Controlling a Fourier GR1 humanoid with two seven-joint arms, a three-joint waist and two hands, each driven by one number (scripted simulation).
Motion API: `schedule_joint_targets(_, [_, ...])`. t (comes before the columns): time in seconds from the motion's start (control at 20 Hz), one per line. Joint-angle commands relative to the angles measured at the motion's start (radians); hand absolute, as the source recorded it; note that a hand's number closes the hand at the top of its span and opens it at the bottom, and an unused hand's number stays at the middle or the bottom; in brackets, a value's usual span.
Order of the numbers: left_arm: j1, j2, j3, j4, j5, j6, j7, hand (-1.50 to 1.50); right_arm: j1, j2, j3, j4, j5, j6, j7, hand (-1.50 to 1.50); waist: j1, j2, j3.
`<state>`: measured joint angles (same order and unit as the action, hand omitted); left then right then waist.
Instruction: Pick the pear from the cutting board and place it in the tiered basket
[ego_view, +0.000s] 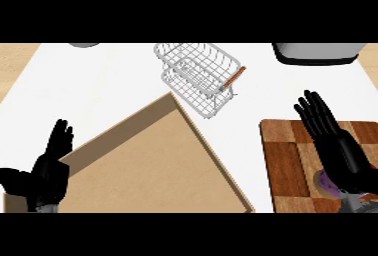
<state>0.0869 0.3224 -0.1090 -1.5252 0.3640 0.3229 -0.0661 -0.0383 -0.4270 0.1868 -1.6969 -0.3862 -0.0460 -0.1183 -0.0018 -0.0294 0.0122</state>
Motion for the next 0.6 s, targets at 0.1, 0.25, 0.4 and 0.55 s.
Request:
schedule_joint_targets(0.1, [-0.066,0.046,-0.086,-0.019,-0.054,-0.059,-0.013,0.0,-0.009,-0.044,0.037,-0.001,-0.016,0.107,0.065,-1.5,-0.015,0.032,-0.013])
schedule_joint_targets(0.25, [-0.09,0.077,-0.196,-0.078,-0.107,-0.109,-0.004,0.0,-0.08,-0.095,0.085,0.067,-0.027,0.217,0.122,-1.5,-0.021,0.045,-0.014])
schedule_joint_targets(0.4, [-0.077,0.1,-0.201,-0.09,-0.078,-0.162,0.019,0.0,-0.035,-0.072,0.083,0.179,0.01,0.211,0.059,-1.5,-0.019,0.044,-0.012])
schedule_joint_targets(0.55, [-0.13,0.073,-0.2,-0.003,-0.075,-0.188,-0.01,0.0,-0.051,-0.061,0.033,0.203,-0.01,0.287,-0.086,-1.5,-0.018,0.037,-0.012])
